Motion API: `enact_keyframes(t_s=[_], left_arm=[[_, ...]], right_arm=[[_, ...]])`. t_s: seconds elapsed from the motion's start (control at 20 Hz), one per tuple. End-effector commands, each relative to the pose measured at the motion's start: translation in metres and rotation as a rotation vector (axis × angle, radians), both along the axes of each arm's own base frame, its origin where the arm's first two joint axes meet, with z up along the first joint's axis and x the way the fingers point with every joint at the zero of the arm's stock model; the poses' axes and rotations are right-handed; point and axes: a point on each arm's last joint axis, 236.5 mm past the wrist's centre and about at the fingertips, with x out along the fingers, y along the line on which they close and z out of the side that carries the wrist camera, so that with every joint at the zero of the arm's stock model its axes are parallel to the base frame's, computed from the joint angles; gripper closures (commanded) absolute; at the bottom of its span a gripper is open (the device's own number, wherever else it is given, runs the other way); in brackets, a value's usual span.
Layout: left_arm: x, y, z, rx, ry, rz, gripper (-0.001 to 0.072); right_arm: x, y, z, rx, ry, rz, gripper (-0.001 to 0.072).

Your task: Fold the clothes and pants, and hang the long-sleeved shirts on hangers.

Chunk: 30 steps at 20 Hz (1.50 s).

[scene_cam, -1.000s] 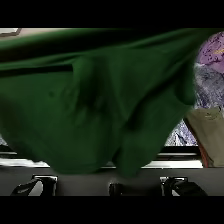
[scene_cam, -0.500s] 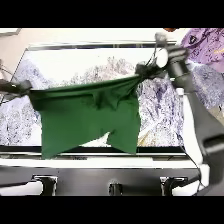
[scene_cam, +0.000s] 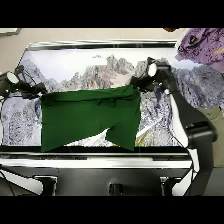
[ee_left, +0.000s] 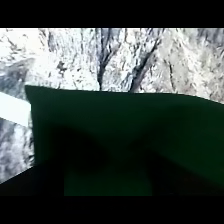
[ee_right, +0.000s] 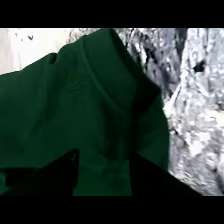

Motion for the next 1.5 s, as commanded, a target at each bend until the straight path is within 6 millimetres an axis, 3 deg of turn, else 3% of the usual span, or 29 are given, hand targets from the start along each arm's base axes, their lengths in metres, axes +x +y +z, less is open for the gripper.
enact_keyframes(t_s=[0.0,0.1,0.2,0.3,0.45,0.6,0.85,1.1,1.3,1.45], left_arm=[[-0.018,0.025,0.052,-0.030,-0.015,0.056,0.0148],[-0.039,0.046,0.088,-0.043,-0.049,0.109,0.0148],[-0.059,0.062,0.107,-0.039,-0.060,0.153,0.0149],[-0.076,0.069,0.114,-0.037,-0.064,0.182,0.0149],[-0.087,0.064,0.109,-0.048,-0.033,0.180,0.0149],[-0.086,0.054,0.107,-0.053,-0.020,0.158,0.0149],[-0.082,0.045,0.105,-0.054,-0.015,0.137,0.0149],[-0.082,0.045,0.104,-0.055,-0.013,0.137,0.0149],[-0.082,0.045,0.104,-0.055,-0.013,0.137,0.0150],[-0.086,0.041,0.103,-0.090,0.008,0.174,0.0149]], right_arm=[[-0.019,-0.035,0.043,0.123,0.003,0.125,0.0326],[-0.040,-0.084,0.052,0.122,0.043,0.183,0.0282],[-0.063,-0.101,0.050,0.257,0.093,0.238,0.0282],[-0.076,-0.096,0.041,0.442,0.107,0.242,0.0282],[-0.108,-0.083,-0.008,0.525,0.209,0.250,0.0282],[-0.128,-0.063,-0.046,0.577,0.248,0.235,0.0282],[-0.152,-0.029,-0.080,0.564,0.283,0.291,0.0283],[-0.151,-0.014,-0.092,0.535,0.280,0.309,0.0298],[-0.154,-0.014,-0.096,0.541,0.296,0.305,0.0419],[-0.156,-0.014,-0.099,0.538,0.294,0.309,0.0688]])
